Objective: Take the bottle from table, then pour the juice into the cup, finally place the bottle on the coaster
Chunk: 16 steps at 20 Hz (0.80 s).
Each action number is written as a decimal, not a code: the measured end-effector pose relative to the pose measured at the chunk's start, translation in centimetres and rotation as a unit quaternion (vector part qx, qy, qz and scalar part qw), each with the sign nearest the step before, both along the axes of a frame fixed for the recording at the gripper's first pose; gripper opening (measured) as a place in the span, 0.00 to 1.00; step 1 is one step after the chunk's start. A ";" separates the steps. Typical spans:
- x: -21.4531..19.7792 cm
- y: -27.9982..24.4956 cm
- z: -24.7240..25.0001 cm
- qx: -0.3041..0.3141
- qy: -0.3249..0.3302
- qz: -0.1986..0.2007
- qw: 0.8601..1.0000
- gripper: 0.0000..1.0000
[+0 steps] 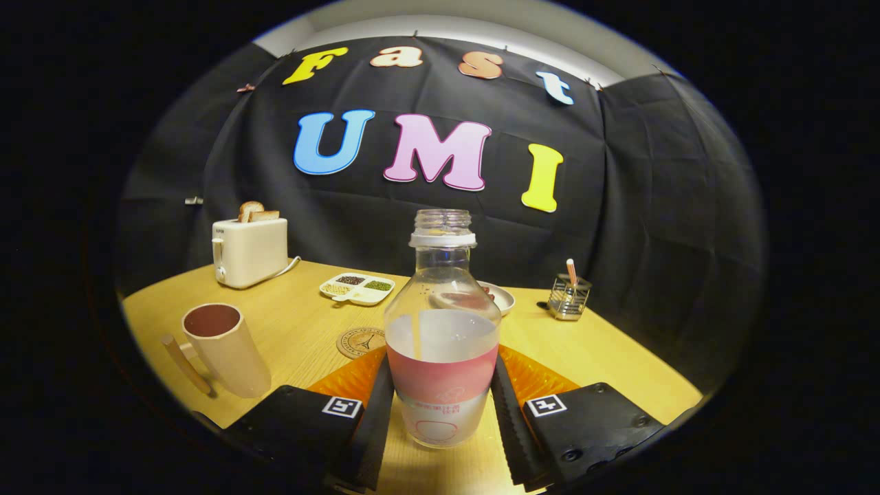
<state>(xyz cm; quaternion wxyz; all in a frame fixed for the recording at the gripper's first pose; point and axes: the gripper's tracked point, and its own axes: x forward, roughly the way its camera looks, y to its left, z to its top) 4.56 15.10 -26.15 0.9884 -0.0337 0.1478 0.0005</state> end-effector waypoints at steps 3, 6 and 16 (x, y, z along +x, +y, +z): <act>0.7 -0.2 3.0 -0.064 0.001 0.007 0.998 0.72; 0.8 0.1 4.7 -0.119 0.017 0.011 0.993 0.72; -0.1 5.1 6.6 -0.313 0.016 0.090 0.945 0.71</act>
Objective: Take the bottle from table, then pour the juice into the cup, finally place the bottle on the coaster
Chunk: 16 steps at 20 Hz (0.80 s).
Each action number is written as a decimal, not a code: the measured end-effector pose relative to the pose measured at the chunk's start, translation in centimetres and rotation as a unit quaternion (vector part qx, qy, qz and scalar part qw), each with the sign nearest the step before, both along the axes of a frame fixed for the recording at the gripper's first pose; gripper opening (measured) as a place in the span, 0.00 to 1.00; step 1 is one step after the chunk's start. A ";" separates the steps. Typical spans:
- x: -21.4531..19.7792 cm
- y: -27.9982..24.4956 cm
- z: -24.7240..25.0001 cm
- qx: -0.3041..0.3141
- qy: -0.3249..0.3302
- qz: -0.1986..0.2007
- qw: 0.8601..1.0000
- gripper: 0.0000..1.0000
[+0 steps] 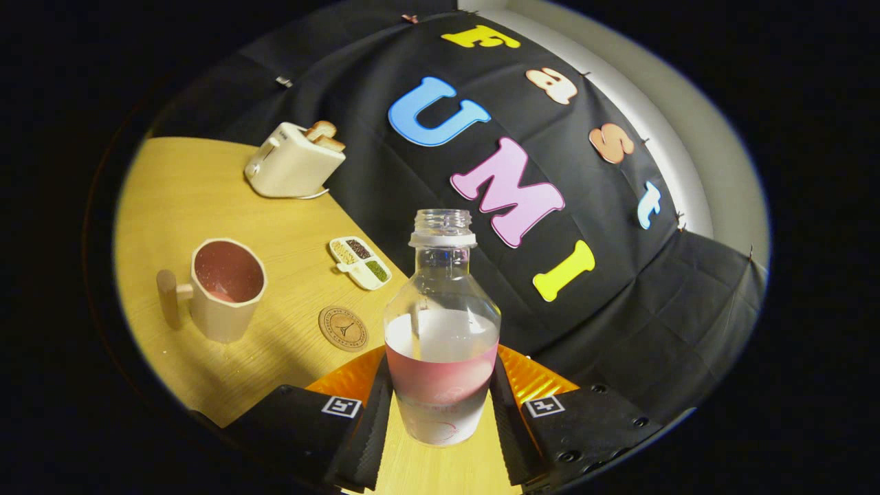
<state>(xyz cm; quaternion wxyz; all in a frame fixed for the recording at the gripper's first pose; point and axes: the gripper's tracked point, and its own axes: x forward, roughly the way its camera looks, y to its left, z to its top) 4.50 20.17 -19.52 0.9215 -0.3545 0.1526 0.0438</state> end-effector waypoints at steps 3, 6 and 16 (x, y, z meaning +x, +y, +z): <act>0.0 1.6 0.4 -0.034 -0.001 0.023 0.999 0.71; 0.4 2.9 0.0 -0.073 0.001 0.046 0.996 0.71; 0.7 5.1 -2.3 -0.214 0.010 0.095 0.972 0.71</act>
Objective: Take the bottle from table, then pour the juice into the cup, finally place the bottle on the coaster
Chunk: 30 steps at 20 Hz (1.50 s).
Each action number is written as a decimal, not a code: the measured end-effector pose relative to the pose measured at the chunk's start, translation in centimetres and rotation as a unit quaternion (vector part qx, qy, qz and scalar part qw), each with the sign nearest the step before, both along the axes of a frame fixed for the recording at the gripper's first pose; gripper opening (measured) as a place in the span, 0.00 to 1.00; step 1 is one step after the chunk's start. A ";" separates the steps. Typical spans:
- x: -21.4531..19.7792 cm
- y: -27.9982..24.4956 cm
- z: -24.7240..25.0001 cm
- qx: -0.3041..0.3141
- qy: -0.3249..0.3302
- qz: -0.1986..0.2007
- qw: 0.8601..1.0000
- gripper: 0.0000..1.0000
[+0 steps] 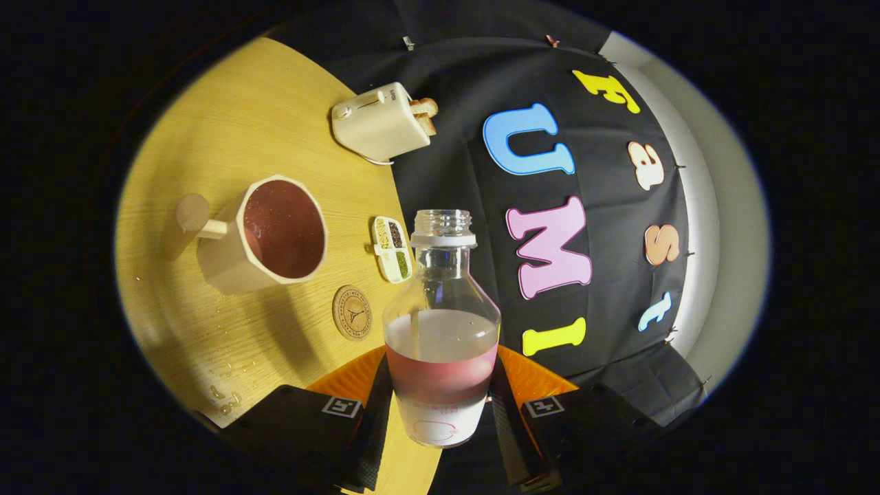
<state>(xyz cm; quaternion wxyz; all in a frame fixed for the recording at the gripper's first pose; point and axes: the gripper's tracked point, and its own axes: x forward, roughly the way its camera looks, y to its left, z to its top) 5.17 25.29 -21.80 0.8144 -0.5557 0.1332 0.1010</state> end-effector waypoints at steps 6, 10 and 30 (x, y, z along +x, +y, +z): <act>0.2 -0.1 -1.3 -0.059 0.010 0.015 0.998 0.71; 0.4 -0.2 -1.8 -0.083 0.010 0.027 0.996 0.71; 1.1 0.7 -3.0 -0.175 0.002 0.087 0.981 0.71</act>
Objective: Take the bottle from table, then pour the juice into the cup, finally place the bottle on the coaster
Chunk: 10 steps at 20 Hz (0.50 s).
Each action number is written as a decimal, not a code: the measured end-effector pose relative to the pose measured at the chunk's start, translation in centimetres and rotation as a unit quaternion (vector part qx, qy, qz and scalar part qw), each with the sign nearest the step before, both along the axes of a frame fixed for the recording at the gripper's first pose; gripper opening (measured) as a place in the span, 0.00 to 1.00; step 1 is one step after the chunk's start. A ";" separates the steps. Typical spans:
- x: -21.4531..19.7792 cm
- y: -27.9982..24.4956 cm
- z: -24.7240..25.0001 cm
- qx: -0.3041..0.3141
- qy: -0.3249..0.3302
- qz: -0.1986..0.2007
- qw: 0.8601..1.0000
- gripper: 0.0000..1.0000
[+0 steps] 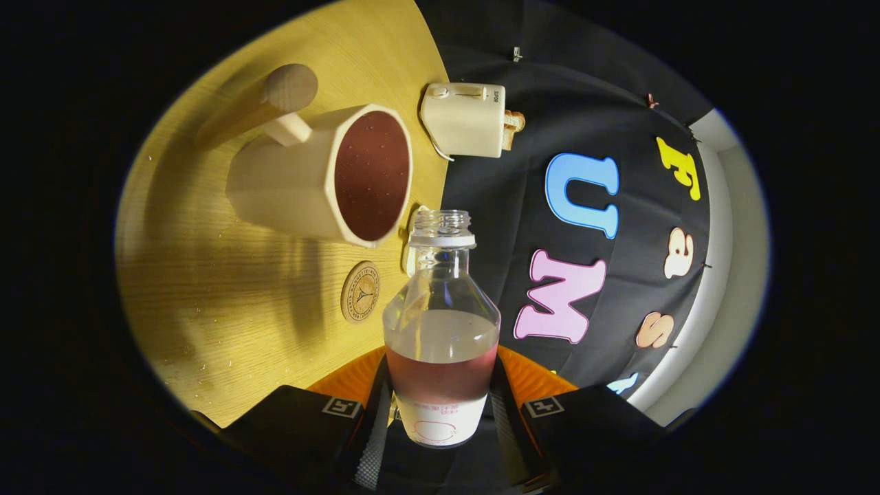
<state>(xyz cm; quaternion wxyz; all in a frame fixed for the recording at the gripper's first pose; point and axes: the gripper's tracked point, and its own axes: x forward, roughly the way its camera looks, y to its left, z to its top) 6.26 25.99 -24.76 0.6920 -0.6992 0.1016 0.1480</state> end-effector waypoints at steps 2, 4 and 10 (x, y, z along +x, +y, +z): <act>0.2 0.1 -0.1 -0.007 0.001 0.005 1.000 0.71; 0.2 0.1 -0.2 -0.012 0.005 0.010 1.000 0.70; 0.4 0.5 -0.2 -0.025 0.005 0.019 0.999 0.71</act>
